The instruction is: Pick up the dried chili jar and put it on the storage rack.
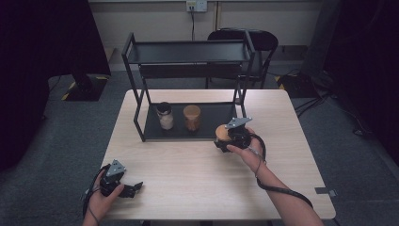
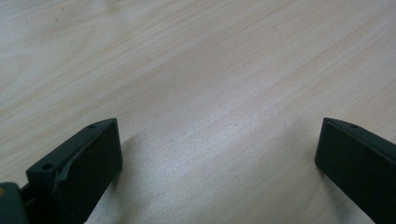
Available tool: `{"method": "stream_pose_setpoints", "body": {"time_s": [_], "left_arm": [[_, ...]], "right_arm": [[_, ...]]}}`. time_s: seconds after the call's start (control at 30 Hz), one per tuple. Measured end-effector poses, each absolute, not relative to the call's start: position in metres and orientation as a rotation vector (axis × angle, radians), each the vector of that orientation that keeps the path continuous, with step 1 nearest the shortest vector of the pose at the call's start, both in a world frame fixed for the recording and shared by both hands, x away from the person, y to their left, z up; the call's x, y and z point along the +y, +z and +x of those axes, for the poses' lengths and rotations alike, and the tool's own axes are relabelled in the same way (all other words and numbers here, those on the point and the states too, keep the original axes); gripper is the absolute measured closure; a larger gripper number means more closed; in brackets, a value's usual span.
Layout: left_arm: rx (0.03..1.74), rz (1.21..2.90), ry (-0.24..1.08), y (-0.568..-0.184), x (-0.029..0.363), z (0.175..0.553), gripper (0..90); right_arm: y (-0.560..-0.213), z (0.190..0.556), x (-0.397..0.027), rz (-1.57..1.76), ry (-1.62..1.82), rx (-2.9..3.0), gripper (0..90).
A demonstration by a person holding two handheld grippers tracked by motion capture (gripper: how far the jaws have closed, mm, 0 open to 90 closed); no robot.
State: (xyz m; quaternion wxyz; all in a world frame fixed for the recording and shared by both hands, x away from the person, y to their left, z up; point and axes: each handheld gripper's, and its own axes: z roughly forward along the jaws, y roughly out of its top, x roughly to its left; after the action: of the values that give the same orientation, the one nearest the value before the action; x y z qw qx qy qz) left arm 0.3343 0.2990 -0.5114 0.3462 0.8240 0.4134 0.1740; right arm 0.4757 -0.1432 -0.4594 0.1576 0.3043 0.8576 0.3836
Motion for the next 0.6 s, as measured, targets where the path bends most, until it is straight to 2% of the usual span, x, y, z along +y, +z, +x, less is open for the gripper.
{"method": "stream_pose_setpoints", "body": {"time_s": [0.6], "left_arm": [[1.073, 2.138, 0.451, -0.511, 0.299, 0.334, 0.2]], "right_arm": [[-0.459, 0.49, -0.125, 0.887, 1.111, 2.44, 25.4]]}}
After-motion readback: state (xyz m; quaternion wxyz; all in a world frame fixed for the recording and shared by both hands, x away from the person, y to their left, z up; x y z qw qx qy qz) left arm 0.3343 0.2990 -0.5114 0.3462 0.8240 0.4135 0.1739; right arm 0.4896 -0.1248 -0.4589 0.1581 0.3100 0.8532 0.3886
